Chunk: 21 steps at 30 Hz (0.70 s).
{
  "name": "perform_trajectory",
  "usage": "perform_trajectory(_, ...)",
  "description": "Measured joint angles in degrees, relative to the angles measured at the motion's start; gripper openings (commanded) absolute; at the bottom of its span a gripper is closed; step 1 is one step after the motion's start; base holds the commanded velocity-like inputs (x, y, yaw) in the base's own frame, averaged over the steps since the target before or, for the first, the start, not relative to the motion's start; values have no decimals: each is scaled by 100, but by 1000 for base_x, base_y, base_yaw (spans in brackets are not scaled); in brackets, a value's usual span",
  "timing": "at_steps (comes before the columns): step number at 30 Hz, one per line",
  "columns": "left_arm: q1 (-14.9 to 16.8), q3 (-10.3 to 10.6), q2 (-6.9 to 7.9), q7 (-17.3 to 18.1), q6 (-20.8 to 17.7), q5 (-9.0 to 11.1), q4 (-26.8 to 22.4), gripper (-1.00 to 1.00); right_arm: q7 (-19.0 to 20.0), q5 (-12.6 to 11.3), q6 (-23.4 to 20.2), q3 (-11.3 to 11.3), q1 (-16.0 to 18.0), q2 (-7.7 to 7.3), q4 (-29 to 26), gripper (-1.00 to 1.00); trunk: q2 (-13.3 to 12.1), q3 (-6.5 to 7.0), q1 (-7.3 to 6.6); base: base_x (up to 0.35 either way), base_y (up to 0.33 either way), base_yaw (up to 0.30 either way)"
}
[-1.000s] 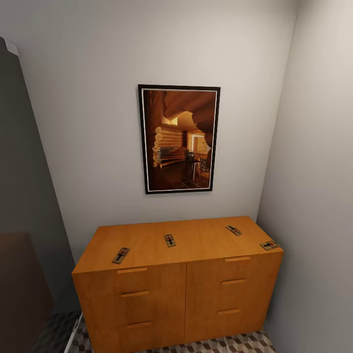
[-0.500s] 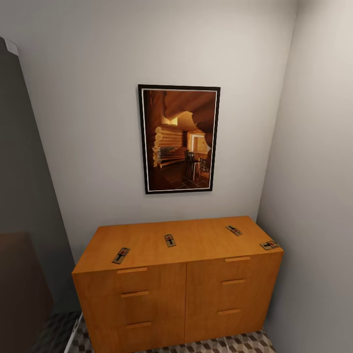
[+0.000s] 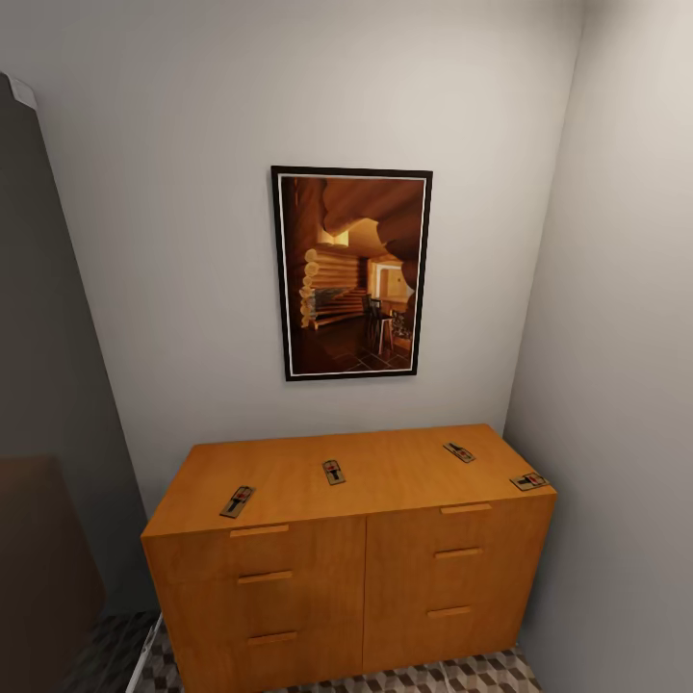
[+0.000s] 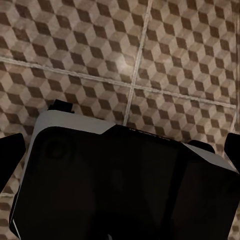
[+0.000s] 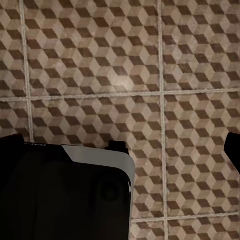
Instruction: Take the four mousetraps from the cabinet in the bathroom and place them on the bathroom floor. Make sure all four end up on the same floor surface, and ensure that at least two of them are either under or directly next to the same bathroom sink.
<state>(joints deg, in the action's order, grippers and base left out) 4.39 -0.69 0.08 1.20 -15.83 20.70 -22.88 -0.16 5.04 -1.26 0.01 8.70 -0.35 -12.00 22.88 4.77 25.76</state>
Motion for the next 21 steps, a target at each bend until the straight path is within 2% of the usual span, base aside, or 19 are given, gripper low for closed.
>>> perform_trajectory(4,0,3,0,0,-82,1,-92,100,0,1,-1,-3,0,-4,-30,100,0,0,0,0,0,0)
perform_trajectory(10,1,5,-3,2,-425,-1,-368,100,0,-2,-6,-6,-3,-7,-191,100,0,0,0,0,0,0)
perform_trajectory(16,1,12,-12,4,-1056,4,-1118,100,-2,-4,-104,-8,-4,-8,-529,100,0,0,0,0,0,0)
perform_trajectory(21,0,18,-15,-66,-1593,14,-1627,100,-1,-8,-493,-8,-2,-9,-915,100,0,0,0,0,0,0)
